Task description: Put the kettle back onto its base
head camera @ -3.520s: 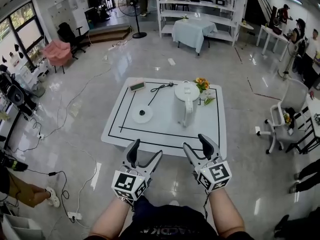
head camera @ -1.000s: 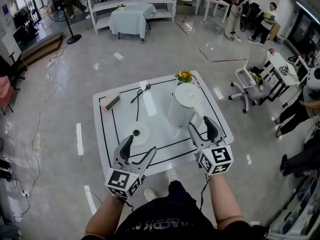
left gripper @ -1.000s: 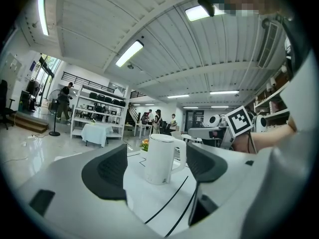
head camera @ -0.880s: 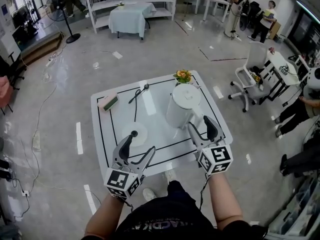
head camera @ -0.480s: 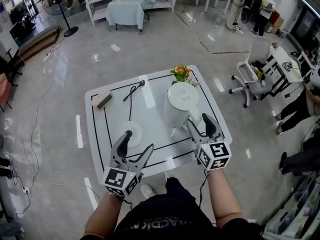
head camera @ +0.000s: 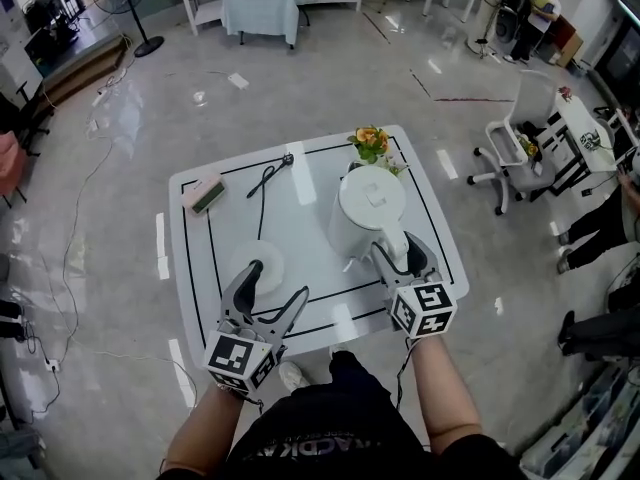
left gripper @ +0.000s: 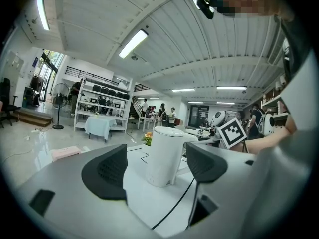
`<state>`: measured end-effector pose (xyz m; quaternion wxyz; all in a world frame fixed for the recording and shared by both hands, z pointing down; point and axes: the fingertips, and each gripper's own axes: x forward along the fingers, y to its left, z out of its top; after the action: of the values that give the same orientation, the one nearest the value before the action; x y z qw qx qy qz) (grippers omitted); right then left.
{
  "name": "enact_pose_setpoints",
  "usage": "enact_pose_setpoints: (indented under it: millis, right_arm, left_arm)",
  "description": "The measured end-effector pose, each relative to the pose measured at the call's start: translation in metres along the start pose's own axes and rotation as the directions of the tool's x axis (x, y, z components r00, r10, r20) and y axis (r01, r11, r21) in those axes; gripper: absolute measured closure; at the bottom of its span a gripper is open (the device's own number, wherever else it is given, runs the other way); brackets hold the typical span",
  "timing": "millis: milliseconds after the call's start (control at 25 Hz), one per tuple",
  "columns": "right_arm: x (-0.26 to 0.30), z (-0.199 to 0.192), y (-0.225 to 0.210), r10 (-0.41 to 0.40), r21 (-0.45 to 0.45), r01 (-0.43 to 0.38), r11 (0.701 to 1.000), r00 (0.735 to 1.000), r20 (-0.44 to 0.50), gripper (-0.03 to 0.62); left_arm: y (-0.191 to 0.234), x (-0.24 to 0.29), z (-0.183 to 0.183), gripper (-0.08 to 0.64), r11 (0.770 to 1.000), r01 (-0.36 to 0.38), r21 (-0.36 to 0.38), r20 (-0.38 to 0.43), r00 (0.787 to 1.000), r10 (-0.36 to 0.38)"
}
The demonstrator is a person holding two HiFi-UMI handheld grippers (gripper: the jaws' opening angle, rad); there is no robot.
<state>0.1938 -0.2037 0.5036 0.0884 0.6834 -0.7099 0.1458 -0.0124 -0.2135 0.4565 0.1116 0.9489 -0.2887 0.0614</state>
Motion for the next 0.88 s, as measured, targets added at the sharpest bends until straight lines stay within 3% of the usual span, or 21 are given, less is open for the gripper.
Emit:
enact_pose_setpoints:
  millis: [240,480,880]
  right_arm:
    - [0.010,-0.010,-0.003,0.019,-0.008,-0.019,1.000,0.999,-0.040,0.345]
    - [0.013,-0.012,-0.005,0.036,-0.019,-0.037,0.999,0.998,-0.056,0.437]
    - [0.012,-0.014,-0.006,0.017,-0.038,-0.019,0.999,0.998,-0.056,0.453]
  left_arm:
    - [0.005,0.005,-0.004,0.201,1.000,-0.009,-0.006,-0.013,1.000,0.009]
    - [0.009,0.012,-0.003,0.201,1.000,-0.016,-0.010,-0.015,1.000,0.016]
    - [0.010,0.006,0.009,0.202,0.999,-0.040,0.001,0.011,0.999,0.040]
